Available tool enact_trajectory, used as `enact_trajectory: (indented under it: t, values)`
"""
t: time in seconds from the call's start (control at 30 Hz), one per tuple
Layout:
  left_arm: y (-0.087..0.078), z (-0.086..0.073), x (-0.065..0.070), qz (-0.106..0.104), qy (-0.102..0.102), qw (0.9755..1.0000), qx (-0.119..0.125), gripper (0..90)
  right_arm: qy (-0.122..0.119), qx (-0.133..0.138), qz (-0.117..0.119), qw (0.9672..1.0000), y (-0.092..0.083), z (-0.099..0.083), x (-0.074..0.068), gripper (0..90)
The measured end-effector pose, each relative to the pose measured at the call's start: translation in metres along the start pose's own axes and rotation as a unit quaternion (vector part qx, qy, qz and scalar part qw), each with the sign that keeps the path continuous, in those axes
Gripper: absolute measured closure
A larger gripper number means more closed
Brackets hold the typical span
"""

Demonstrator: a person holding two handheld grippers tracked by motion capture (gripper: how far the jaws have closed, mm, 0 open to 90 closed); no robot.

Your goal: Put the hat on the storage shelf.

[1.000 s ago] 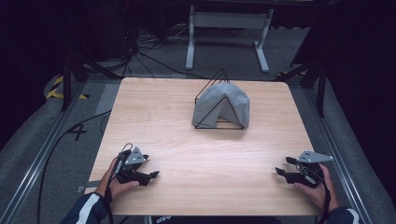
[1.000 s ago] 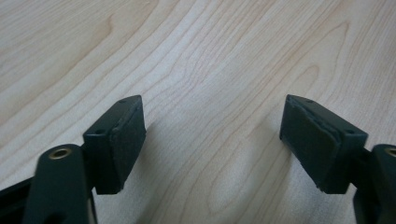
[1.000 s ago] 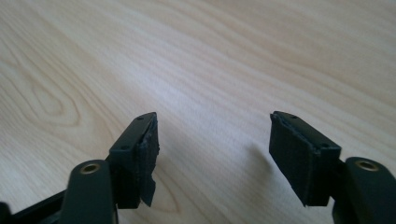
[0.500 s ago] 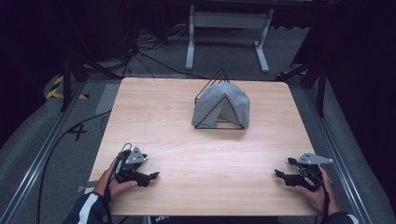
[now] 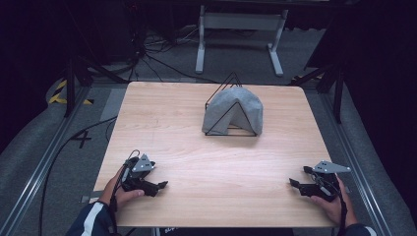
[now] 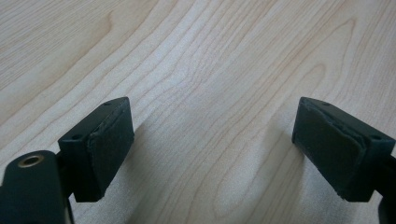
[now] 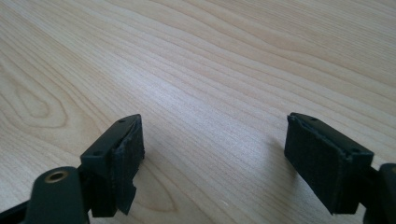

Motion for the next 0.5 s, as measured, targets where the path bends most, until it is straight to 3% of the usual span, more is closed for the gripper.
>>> enact_trajectory:
  t: [0.5]
  values:
    - [0.0002, 0.0001, -0.0005, -0.002, 0.002, 1.0000, 0.000, 13.0, 0.001, 0.000, -0.001, 1.0000, 0.0000, 0.0000, 0.0001, 20.0]
Point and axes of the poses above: each handheld gripper's, and its own axes: y roughly forward along the jaws, z roughly out of its top, x roughly to its right, the point moved 4 cm from there along y, roughly forward along the jaws, and after that the axes turned 4 degrees about z, right-handed, at the moved point
